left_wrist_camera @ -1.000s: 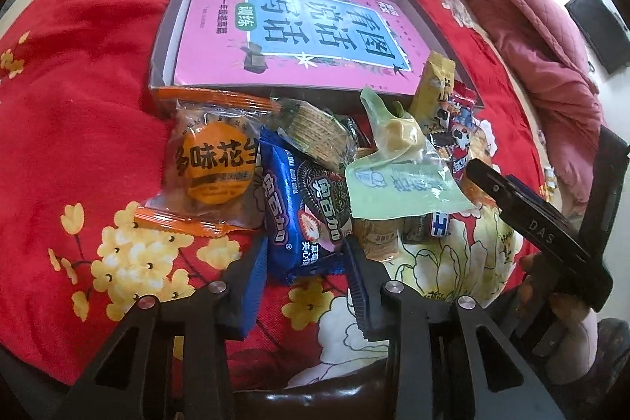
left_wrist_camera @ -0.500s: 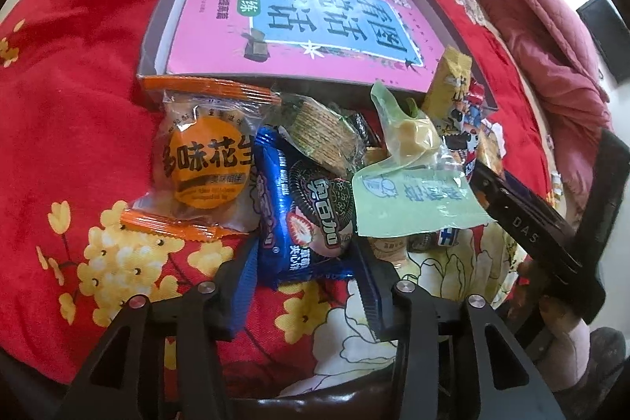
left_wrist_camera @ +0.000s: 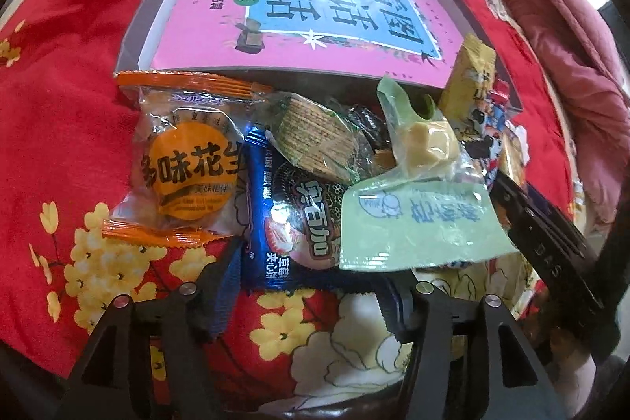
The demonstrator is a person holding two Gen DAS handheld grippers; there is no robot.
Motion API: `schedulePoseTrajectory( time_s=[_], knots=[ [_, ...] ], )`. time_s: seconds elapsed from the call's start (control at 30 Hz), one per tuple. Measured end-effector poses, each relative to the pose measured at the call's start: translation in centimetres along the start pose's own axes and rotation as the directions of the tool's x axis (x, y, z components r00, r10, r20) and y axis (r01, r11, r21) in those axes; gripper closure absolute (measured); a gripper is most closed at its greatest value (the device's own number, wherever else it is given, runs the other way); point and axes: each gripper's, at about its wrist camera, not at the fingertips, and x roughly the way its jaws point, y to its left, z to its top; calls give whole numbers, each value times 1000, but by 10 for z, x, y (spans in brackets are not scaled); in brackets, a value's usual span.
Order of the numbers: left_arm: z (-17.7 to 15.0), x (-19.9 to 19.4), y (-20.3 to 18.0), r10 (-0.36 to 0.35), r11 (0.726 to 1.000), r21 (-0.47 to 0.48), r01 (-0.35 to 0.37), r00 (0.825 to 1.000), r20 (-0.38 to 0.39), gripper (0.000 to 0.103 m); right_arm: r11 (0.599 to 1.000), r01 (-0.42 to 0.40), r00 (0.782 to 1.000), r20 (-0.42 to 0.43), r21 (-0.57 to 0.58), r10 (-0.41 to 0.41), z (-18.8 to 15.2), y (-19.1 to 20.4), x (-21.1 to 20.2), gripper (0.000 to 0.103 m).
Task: Organize snacks
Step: 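Grasp the blue cookie packet with the left tool while the right tool grasps the cracker bag, then lift both packets and carry them over the pink workbook in the box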
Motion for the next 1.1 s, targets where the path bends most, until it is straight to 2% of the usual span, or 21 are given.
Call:
schedulePoseTrajectory(
  time_s=[0.17, 0.2, 0.33, 0.73, 1.1],
  knots=[
    [1, 4, -3, 29, 1000, 3, -29, 999, 17, 43, 1000, -7, 1000, 3, 3, 7, -1, -1, 0, 52],
    [1, 3, -4, 39, 999, 12, -39, 999, 24, 50, 1000, -10, 1000, 4, 4, 10, -1, -1, 0, 53],
    [3, 1, 0, 13, 1000, 8, -14, 999, 32, 53, 1000, -19, 1000, 9, 10, 19, 0, -3, -2, 54],
    [-15, -26, 16, -74, 997, 22, 73, 996, 39, 53, 998, -39, 999, 26, 50, 37, -7, -19, -21, 56],
    [-23, -54, 30, -66, 998, -8, 67, 995, 80, 53, 997, -23, 997, 70, 78, 18, -9, -27, -41, 56]
  ],
)
